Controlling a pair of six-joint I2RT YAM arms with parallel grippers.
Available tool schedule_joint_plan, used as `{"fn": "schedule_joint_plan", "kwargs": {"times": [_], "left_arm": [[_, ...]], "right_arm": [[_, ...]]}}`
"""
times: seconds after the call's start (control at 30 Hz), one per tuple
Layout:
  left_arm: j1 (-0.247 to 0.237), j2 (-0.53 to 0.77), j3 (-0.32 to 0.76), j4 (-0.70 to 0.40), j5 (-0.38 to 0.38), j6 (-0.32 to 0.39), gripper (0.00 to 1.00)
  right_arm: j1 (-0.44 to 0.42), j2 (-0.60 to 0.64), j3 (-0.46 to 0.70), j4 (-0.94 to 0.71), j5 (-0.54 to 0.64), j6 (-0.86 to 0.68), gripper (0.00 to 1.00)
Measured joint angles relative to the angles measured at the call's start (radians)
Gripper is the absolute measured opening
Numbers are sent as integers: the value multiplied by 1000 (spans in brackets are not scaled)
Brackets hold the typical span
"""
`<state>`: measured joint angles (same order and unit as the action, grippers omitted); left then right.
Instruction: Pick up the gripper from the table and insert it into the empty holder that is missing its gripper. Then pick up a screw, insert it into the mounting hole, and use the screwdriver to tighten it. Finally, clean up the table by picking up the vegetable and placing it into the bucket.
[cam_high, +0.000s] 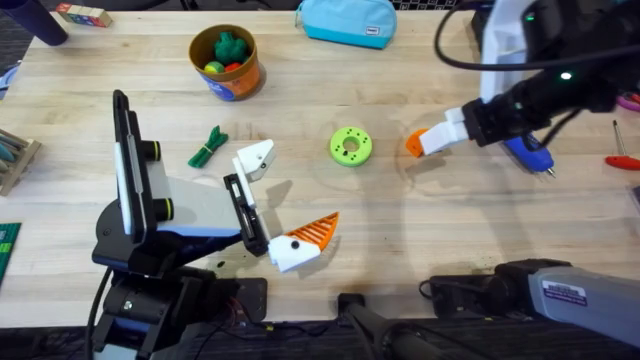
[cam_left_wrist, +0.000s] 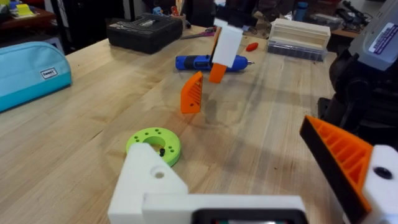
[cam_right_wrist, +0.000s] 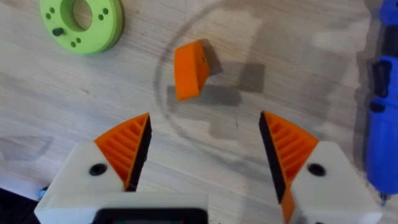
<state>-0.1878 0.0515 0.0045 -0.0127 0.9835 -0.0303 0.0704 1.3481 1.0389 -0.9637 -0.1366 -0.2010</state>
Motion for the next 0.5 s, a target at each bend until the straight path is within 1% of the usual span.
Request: {"fn": "schedule_joint_plan", "kwargs": {"times": [0.13, 0.33, 0.5], "left_arm": [[1, 0, 0, -12, -7, 0, 990], [1, 0, 0, -26, -37, 0, 990], [1, 0, 0, -26, -42, 0, 990]], "right_arm": [[9, 17, 1, -3, -3, -1, 975], [21, 17, 29, 79, -48, 7, 975], [21, 18, 41, 88, -63, 11, 975]]}}
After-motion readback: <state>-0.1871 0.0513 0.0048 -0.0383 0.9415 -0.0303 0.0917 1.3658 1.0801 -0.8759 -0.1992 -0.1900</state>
